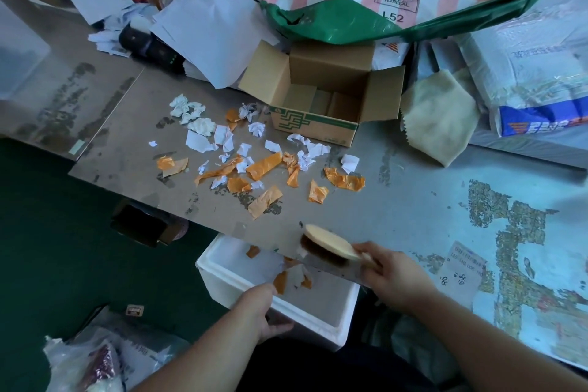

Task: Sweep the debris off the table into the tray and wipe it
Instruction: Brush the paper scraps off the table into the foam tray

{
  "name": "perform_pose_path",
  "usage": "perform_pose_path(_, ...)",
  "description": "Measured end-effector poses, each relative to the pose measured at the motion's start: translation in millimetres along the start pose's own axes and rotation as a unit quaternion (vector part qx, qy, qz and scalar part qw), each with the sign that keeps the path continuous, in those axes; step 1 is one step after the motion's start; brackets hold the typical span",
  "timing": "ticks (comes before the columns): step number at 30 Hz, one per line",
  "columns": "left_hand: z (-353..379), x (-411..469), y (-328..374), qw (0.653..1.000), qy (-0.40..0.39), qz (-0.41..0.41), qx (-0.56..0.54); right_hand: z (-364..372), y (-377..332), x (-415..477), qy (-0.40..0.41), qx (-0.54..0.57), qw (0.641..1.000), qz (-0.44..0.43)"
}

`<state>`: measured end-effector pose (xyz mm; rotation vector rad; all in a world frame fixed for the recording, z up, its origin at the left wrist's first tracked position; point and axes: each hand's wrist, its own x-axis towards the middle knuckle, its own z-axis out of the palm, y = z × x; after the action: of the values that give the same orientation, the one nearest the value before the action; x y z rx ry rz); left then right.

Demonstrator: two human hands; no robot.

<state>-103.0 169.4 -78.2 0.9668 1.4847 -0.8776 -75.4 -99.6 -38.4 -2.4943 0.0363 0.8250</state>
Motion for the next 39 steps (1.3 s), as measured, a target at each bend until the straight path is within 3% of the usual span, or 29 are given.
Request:
perform_pose_path(4, 1, 3, -1, 1.0, 0.006, -0.003, 0.009, -34, 0, 30, 0.125, 0.002, 0.991, 0.041)
perform_pose_path(7, 2, 2, -1, 1.0, 0.011, 0.002, 0.021, -56, 3, 49, 0.172, -0.009, 0.983, 0.066)
perform_pose_path(11, 2, 3, 0, 1.0, 0.01, 0.0, 0.007, -65, 7, 57, 0.134, -0.06, 0.986, 0.08)
perform_pose_path(16, 3, 3, -1, 1.0, 0.009, -0.001, 0.003, -39, 8, 38, 0.074, -0.038, 0.993, 0.09)
perform_pose_path(29, 8, -4, 3, 1.0, 0.002, 0.012, 0.027, -7, -1, 2, -0.052, -0.054, 0.997, -0.017)
perform_pose_path(39, 7, -6, 5, 1.0, 0.016, 0.01, 0.024, -38, -17, 55, 0.126, 0.001, 0.991, 0.048)
